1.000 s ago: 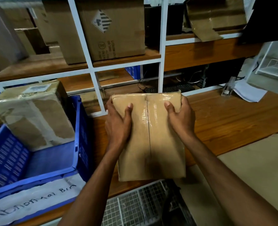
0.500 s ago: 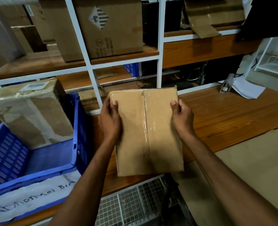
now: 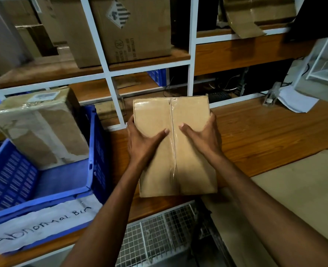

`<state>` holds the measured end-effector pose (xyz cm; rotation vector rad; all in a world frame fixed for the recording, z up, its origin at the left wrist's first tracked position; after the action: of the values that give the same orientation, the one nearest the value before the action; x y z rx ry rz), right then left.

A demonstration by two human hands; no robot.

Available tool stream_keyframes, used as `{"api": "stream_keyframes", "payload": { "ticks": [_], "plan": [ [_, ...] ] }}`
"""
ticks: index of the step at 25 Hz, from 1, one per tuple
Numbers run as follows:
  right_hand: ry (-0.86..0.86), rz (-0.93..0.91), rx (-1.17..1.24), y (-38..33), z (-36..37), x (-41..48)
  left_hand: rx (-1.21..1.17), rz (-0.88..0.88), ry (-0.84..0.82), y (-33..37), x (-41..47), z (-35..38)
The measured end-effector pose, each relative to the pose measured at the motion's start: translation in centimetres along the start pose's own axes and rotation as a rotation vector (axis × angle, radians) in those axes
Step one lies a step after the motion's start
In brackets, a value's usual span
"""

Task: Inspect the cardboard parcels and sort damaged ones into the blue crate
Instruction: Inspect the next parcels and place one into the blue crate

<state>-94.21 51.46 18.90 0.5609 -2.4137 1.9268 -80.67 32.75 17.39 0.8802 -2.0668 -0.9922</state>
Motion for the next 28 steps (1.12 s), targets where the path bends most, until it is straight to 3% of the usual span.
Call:
{"api": "stream_keyframes", "payload": {
  "ticks": [4, 7, 12, 19, 22, 26, 28],
  "plan": [
    [0.054, -0.035, -0.126, 0.0, 0.6, 0.2, 0.129, 0.069, 0.018, 0.4, -0.1, 0.3],
    [-0.076, 0.004, -0.146, 1.0, 0.3, 0.3, 0.113, 0.054, -0.039, -0.2, -0.1, 0.3],
    [-0.047, -0.004, -0.012, 1.9, -0.7, -0.9, -0.066, -0.032, -0.034, -2.1, -2.4, -0.3],
    [-0.020, 0.002, 0.086, 1.9, -2.0, -0.9, -0.084, -0.063, 0.028, -1.8, -2.9, -0.9],
    [0.075, -0.030, 0.061, 1.8, -2.5, -1.2, -0.097, -0.068, 0.036, -1.5, -2.6, -1.3],
    [-0.045, 0.073, 0.061, 3.4, -0.7, -2.8, -0.066, -0.098, -0.086, -3.6, -3.3, 0.3],
    [-0.006, 0.067, 0.043, 3.5, -0.7, -3.1, -0.034, -0.092, -0.041, -4.3, -3.9, 0.5]
  ]
}}
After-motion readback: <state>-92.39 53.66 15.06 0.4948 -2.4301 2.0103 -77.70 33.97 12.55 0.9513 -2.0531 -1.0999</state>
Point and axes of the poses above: each hand's wrist, its own x-axis towards the middle knuckle, its own z-axis out of the palm, y = z × x, the point moved 5 cm from there along x, towards the middle knuckle, and after that the axes turned 10 degrees about x, right-handed, at the moved point
